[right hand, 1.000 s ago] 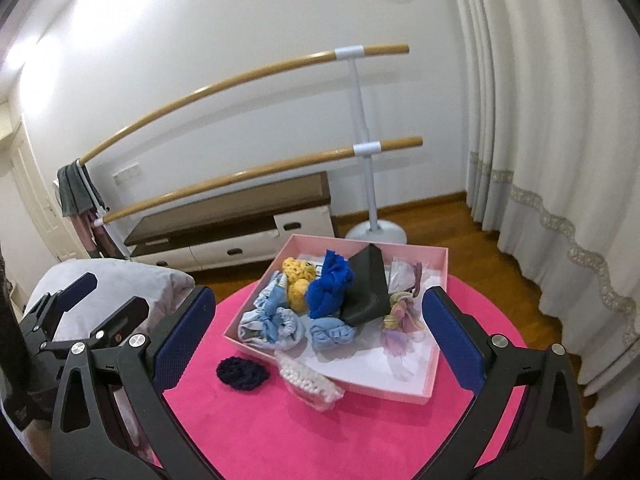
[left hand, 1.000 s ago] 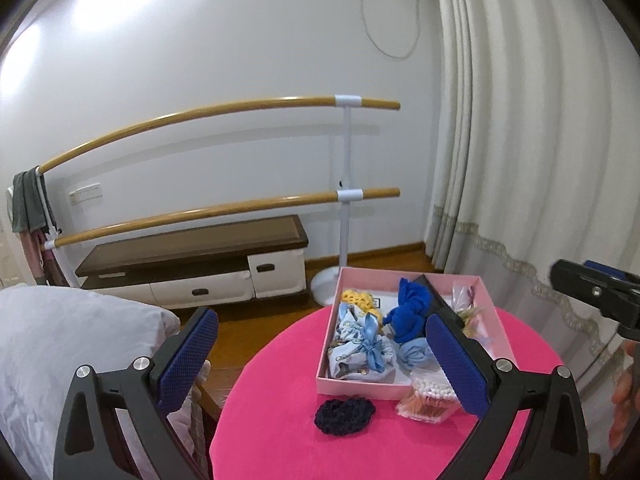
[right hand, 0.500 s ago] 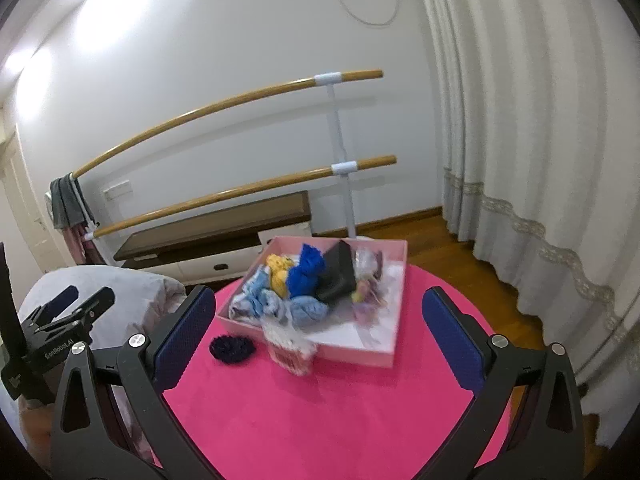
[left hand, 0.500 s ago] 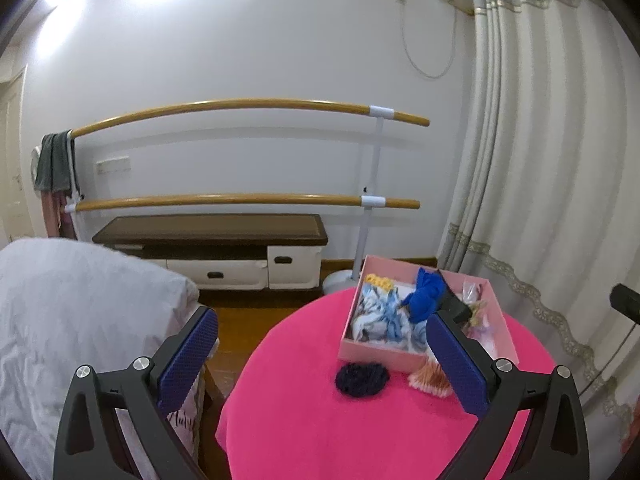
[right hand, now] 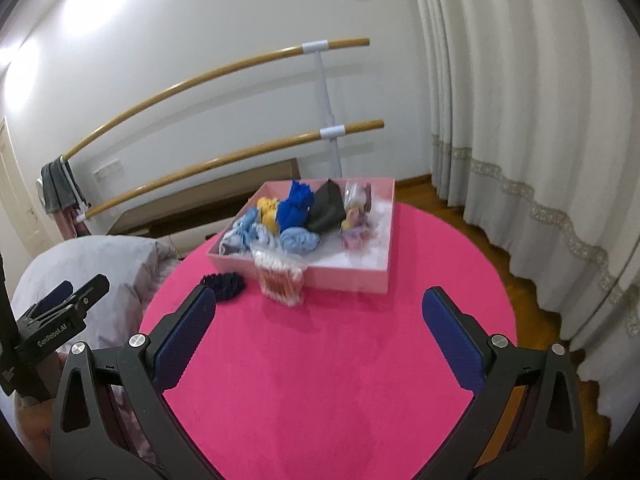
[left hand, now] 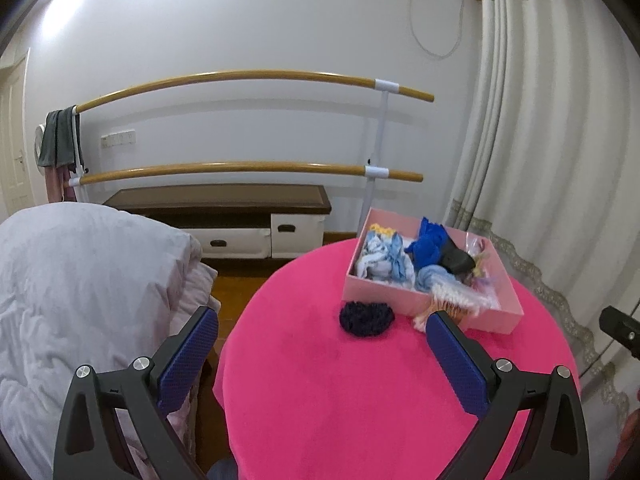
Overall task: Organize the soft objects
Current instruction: 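Withdraw both tools from the box back over the table, then grasp the navy crocheted scrunchie with the left tool while the right grasps the cotton swab bag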
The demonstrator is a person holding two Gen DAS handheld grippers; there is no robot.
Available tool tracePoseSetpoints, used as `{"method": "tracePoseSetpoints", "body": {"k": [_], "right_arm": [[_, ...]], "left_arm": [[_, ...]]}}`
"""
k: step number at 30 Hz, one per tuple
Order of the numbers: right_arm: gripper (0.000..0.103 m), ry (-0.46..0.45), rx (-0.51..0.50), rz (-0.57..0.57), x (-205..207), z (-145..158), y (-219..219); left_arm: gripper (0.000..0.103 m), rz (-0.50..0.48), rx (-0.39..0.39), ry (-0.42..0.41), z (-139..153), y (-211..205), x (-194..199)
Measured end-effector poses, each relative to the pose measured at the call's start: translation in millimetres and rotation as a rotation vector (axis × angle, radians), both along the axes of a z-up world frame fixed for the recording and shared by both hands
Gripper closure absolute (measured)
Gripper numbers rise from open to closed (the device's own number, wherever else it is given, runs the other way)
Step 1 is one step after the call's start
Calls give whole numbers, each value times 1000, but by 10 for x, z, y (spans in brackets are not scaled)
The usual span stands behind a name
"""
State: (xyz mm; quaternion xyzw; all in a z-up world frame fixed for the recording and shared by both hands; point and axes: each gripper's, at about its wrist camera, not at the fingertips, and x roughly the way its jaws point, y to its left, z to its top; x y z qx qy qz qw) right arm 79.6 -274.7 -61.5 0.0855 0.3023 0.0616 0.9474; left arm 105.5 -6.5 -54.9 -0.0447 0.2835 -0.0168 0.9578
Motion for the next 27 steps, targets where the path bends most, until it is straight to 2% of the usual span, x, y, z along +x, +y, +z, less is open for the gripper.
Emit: {"method": "tracePoseSetpoints", "body": {"k": [11, 17, 27], "right_arm": [[0, 27, -18, 19, 87, -89, 140], [0, 81, -24, 31, 247, -273, 243], [0, 198, -13, 44, 693, -733, 428]], "left_arm": [[0, -30, 28, 31, -114, -33, 112], [0, -74, 57, 107, -391, -110, 476], [0, -107, 91, 225, -918, -245, 1332]]}}
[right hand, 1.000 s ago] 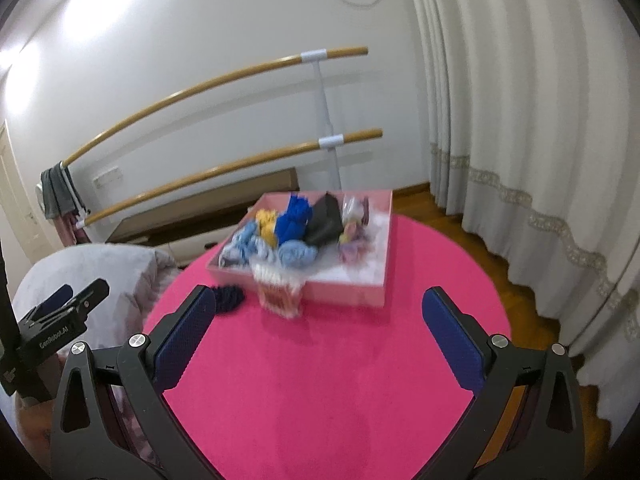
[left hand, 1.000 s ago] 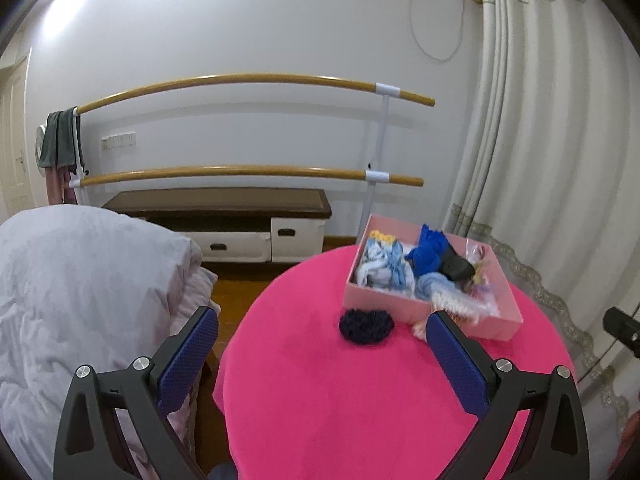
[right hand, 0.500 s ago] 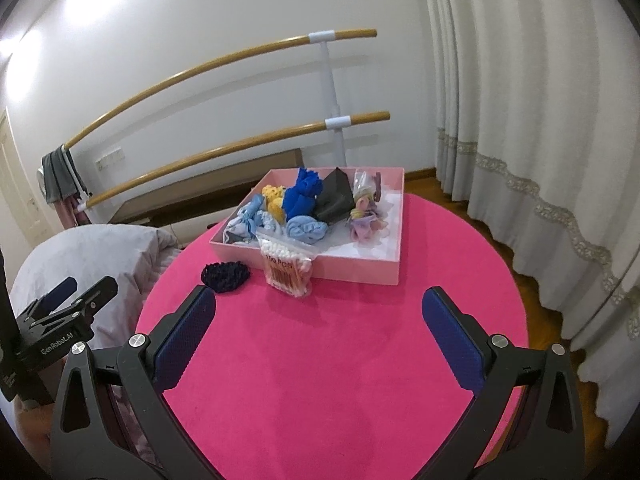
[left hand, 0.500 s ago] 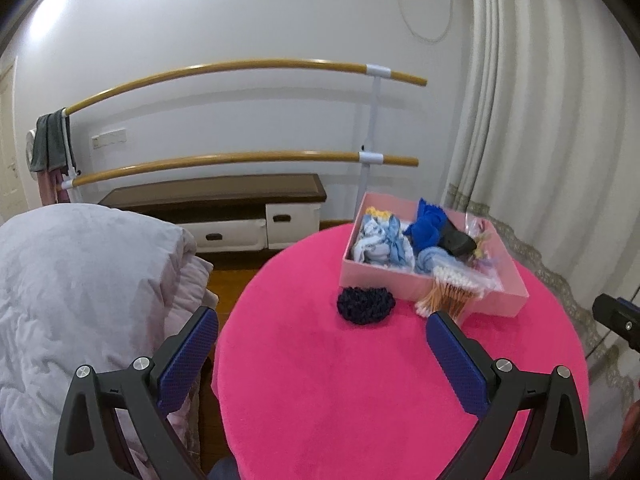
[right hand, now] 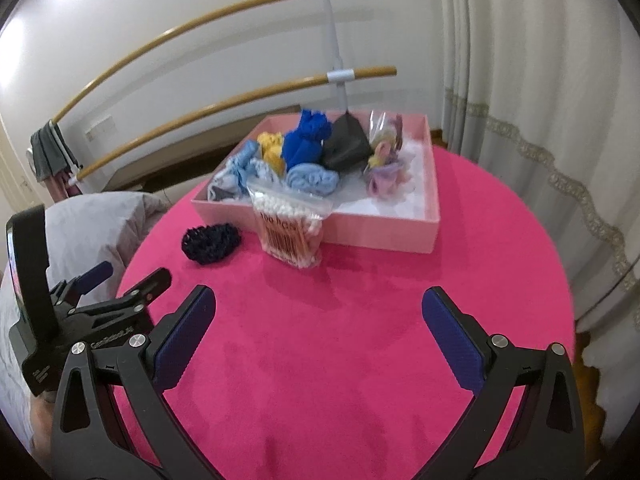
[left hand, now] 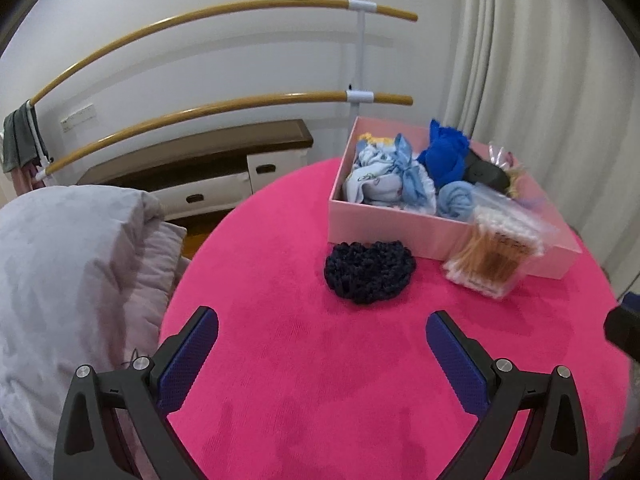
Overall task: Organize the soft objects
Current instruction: 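Grasp the navy crocheted scrunchie with the left tool while the right grasps the cotton swab bag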
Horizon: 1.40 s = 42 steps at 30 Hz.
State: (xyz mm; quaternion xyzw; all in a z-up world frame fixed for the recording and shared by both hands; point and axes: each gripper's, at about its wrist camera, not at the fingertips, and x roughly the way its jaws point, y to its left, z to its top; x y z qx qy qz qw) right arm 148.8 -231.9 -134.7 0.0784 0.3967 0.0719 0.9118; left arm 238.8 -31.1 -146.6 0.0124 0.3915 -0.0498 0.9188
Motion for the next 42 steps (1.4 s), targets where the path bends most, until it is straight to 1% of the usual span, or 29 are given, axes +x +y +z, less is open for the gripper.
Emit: {"method": "tracePoseSetpoints", "body": {"k": [6, 9, 12, 13, 16, 18, 20, 21, 22, 23, 24, 26, 28, 29, 30, 31, 32, 33, 34, 35, 38, 42], "right_arm": [[0, 52, 39, 0, 325, -253, 95], [0, 62, 50, 0, 457, -319, 157], [0, 69, 67, -9, 587, -369, 201], [0, 73, 76, -13, 635, -394, 213], [0, 92, 94, -22, 746, -461, 232], [1, 97, 116, -32, 804, -499, 250], [2, 95, 132, -40, 851, -522, 270], [5, 93, 143, -47, 877, -536, 279], [10, 94, 151, -55, 896, -545, 274], [17, 97, 160, -65, 917, -562, 275], [22, 106, 170, -75, 946, -590, 278], [40, 122, 193, -82, 992, -637, 282], [44, 119, 201, -90, 1024, -669, 294], [50, 116, 206, -87, 1029, -670, 297], [52, 117, 228, -82, 1037, -676, 292], [60, 113, 244, -77, 1040, -680, 284], [65, 106, 256, -68, 1034, -683, 285], [66, 100, 257, -59, 1018, -684, 292], [69, 96, 258, -52, 996, -685, 294], [70, 94, 260, -49, 973, -687, 286], [71, 89, 257, -44, 864, -677, 236], [71, 80, 261, -40, 676, -626, 113]], "left_arm": [[0, -29, 29, 44, -266, -93, 497], [0, -39, 48, 65, -406, -155, 724], [0, -48, 52, 96, -544, -201, 938], [0, -56, 47, 110, -579, -213, 1000], [0, -70, 37, 118, -622, -239, 1110], [3, -82, 20, 138, -658, -243, 1174], [11, -91, -6, 138, -657, -235, 1210], [13, -93, -11, 134, -648, -220, 1206], [18, -95, -17, 131, -648, -209, 1200], [23, -103, -23, 124, -651, -197, 1201], [26, -107, -25, 118, -649, -197, 1190], [35, -117, -31, 107, -659, -198, 1173], [40, -121, -38, 101, -668, -207, 1169], [44, -120, -42, 99, -673, -197, 1154], [47, -119, -47, 96, -666, -186, 1133], [52, -120, -54, 94, -669, -180, 1124], [60, -116, -64, 90, -648, -157, 1073], [64, -116, -74, 88, -646, -137, 1055], [71, -114, -86, 89, -650, -116, 1044], [76, -112, -90, 89, -604, -95, 983], [82, -104, -106, 96, -579, -60, 904], [87, -95, -125, 99, -500, -9, 760]]}}
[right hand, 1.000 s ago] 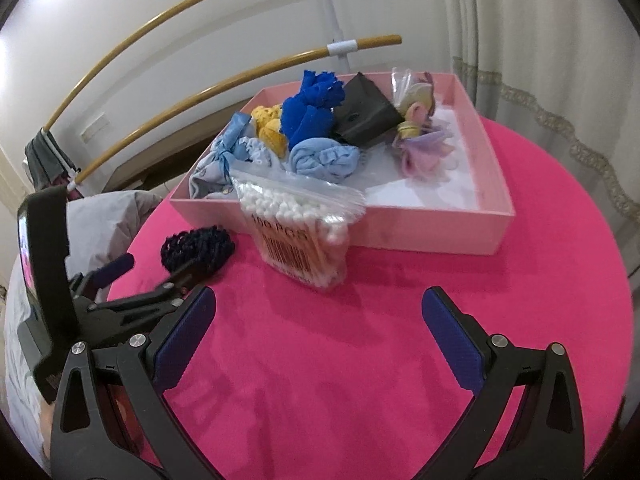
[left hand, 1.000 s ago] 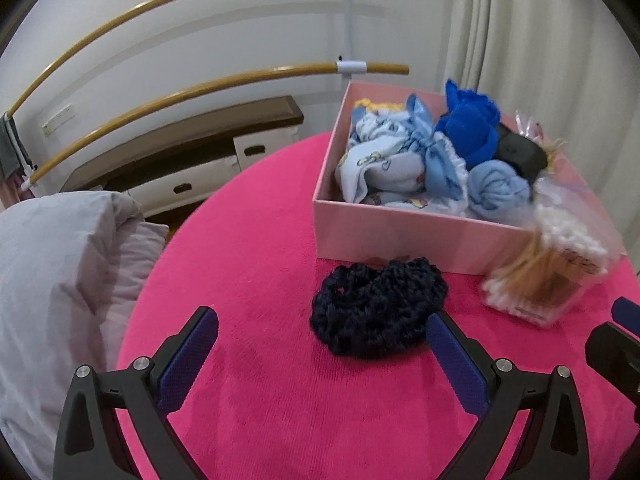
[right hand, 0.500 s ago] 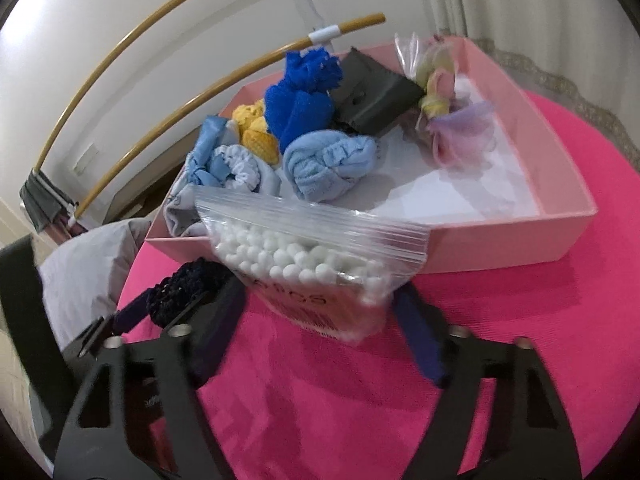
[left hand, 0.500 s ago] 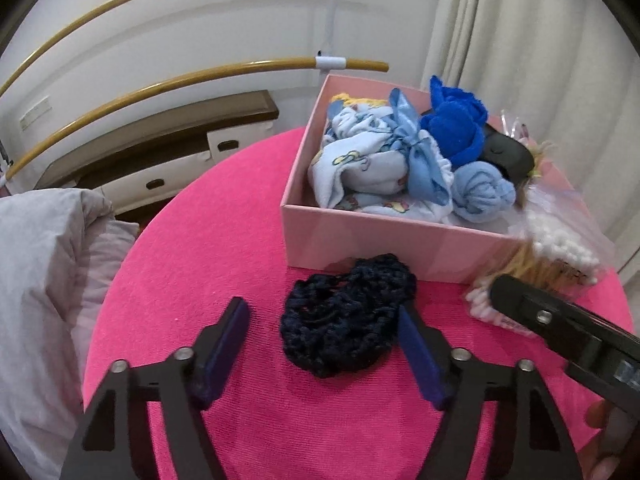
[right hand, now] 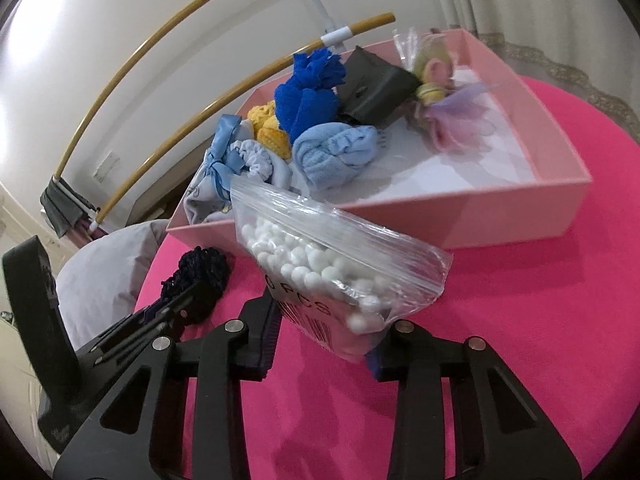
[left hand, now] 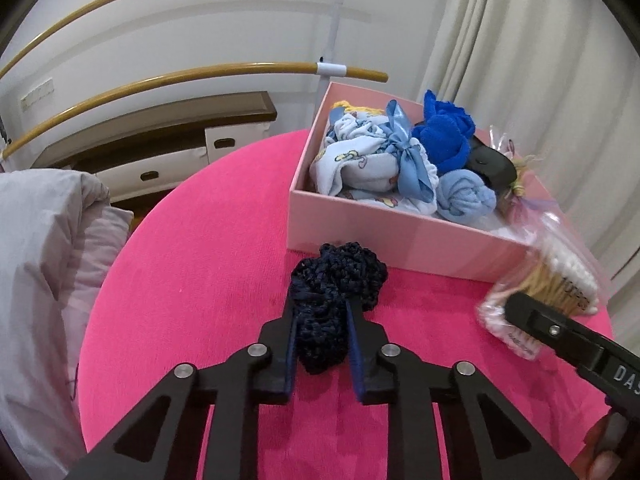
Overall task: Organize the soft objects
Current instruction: 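Grasp the navy crocheted scrunchie with the left tool while the right grasps the cotton swab bag, then carry both items into the pink box and open both tools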
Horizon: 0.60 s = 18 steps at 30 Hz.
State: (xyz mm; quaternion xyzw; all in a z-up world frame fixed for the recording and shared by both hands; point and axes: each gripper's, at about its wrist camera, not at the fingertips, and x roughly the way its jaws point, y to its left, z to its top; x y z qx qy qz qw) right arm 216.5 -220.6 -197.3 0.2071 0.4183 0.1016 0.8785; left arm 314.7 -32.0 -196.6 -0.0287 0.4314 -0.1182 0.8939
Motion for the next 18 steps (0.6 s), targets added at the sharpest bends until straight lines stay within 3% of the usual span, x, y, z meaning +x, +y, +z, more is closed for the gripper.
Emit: {"method": "tracePoseSetpoints", "body": {"k": [8, 18], "right_arm": [[71, -21, -6, -1, -305, 132, -223], [71, -47, -3, 3, -586, 263, -420]], "left_arm": [[90, 13, -36, 14, 112, 96, -256], [90, -11, -10, -27, 400, -9, -726]]}}
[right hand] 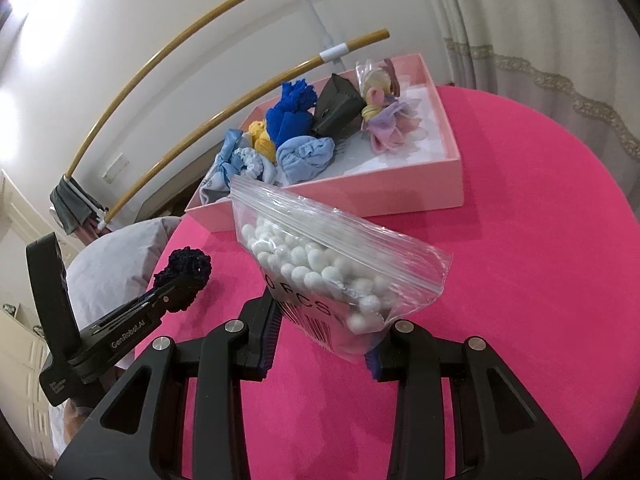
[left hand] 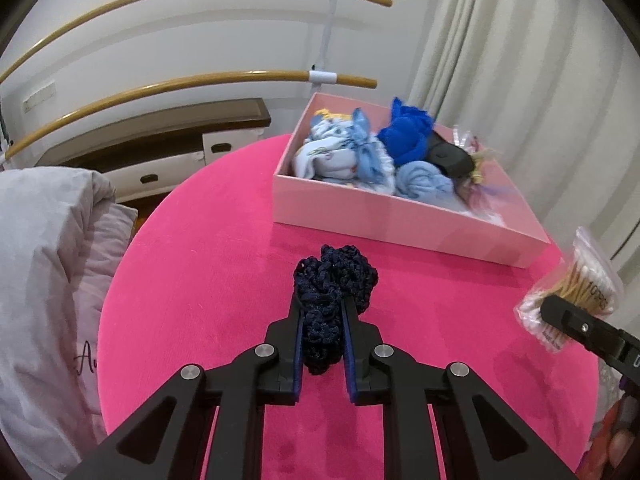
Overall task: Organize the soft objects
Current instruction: 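Carry both items into the pink box and open both tools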
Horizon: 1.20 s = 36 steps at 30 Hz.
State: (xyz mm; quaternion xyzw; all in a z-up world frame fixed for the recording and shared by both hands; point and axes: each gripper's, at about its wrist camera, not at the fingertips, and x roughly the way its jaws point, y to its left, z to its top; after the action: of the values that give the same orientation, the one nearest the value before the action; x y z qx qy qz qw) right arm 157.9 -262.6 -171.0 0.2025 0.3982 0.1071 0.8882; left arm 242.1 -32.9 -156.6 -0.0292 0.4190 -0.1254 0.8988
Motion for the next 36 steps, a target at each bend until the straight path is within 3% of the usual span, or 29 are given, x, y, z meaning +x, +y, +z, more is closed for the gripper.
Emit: {"method": "tracePoseSetpoints", "body": {"k": [10, 20, 36], "right_arm": [[71, -56, -15, 32, -119, 309, -73], [71, -171, -84, 57, 231, 981, -143], [70, -131, -125, 93, 1006, 1311, -100]], "left_arm": [[90, -43, -11, -72, 474, -172, -310], [90, -69, -14, -158, 1112, -313, -200], [90, -93, 10, -202, 1650, -652, 234]]}}
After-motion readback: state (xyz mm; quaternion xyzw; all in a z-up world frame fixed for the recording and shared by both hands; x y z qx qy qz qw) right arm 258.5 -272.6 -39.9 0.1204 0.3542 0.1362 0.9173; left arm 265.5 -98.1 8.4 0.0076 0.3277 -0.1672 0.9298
